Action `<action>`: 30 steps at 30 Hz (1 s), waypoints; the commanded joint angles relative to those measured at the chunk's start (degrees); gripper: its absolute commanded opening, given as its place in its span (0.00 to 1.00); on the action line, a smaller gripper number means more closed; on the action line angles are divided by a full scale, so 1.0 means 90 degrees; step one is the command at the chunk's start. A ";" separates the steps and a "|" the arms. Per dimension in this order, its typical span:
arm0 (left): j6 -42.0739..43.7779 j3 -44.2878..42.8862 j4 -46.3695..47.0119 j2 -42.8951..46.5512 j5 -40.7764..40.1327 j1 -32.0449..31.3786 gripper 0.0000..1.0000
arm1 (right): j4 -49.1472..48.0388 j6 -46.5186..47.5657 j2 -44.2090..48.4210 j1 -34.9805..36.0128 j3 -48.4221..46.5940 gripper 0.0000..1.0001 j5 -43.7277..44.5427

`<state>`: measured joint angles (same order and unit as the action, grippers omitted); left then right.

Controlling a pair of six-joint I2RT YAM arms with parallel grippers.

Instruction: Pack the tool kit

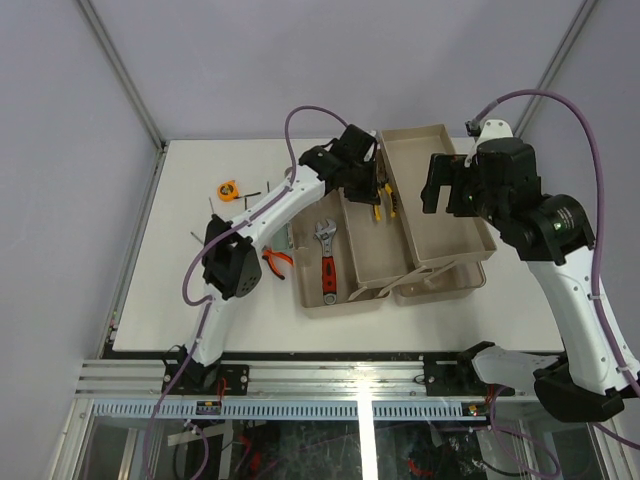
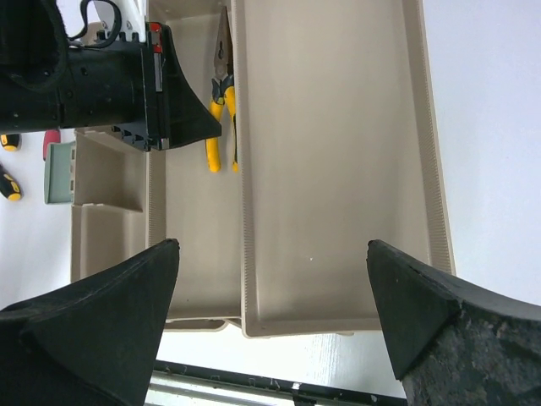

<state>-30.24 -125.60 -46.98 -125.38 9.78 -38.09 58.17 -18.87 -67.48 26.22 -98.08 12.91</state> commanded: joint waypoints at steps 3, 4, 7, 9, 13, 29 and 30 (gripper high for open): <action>-0.0172 -0.0279 0.0553 -0.0169 -0.0604 -0.0045 0.00 | 0.0040 -0.0043 0.0246 -0.0014 0.0075 0.99 0.0219; -0.0131 -0.0294 0.0558 -0.0214 -0.0663 -0.0048 0.00 | 0.0048 -0.0034 0.0259 -0.0021 0.0093 0.99 0.0226; -0.0039 -0.0430 0.0526 -0.0342 -0.0889 -0.0036 0.00 | 0.0092 0.0030 0.0261 -0.0018 0.0079 0.99 0.0297; -0.0004 -0.0497 0.0512 -0.0407 -0.0969 -0.0037 0.00 | 0.0140 0.0074 0.0262 -0.0020 0.0060 0.99 0.0340; 0.0079 -0.0474 0.0495 -0.0463 -0.1213 -0.0048 0.05 | 0.0169 0.0095 0.0304 -0.0022 0.0100 0.99 0.0392; 0.0492 -0.0487 0.0523 0.0116 -0.1609 -0.0033 0.41 | 0.0045 0.0078 0.0467 -0.0015 0.0371 0.99 0.0294; 0.0515 -0.0528 0.0557 0.0288 -0.1676 -0.0015 0.41 | 0.0050 0.0067 0.0496 -0.0020 0.0379 0.99 0.0289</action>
<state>-27.97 -127.50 -45.39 -129.21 -1.89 -38.48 59.75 -18.44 -64.71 26.20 -94.96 14.50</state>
